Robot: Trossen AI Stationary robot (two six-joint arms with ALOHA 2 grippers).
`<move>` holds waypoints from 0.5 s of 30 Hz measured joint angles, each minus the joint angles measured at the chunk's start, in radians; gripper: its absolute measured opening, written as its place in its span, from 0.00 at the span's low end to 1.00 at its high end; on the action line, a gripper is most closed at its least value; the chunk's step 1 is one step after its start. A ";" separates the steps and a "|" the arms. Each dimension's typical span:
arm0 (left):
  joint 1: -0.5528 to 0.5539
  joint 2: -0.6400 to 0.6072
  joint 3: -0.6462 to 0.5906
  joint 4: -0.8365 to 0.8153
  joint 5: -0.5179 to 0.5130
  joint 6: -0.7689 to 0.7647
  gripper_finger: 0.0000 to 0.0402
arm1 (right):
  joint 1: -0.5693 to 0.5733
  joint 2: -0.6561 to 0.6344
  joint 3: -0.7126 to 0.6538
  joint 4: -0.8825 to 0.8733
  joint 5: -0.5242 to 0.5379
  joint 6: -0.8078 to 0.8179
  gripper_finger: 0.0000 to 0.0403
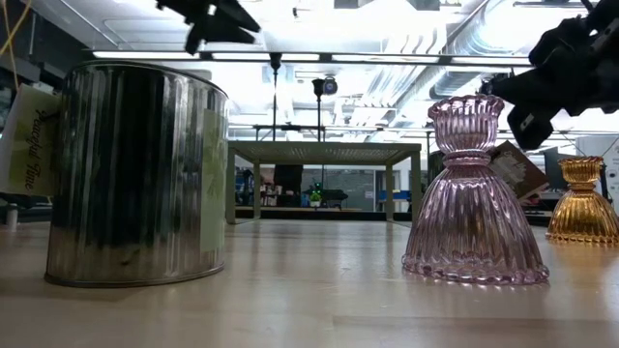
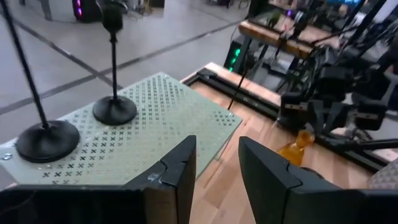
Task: Pick & Place candle stick holders
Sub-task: Put the black candle holder on the shelf
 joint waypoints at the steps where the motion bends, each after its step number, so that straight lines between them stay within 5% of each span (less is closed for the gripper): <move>1: 0.000 -0.027 -0.020 0.001 -0.006 -0.002 0.29 | 0.000 0.000 0.000 0.002 0.000 0.025 0.01; 8: 0.000 -0.234 -0.246 0.191 -0.010 -0.056 0.29 | 0.000 0.001 0.000 0.048 0.000 0.069 0.01; 15: 0.000 -0.361 -0.461 0.362 0.107 -0.157 0.29 | 0.000 0.001 0.000 0.176 -0.006 0.121 0.01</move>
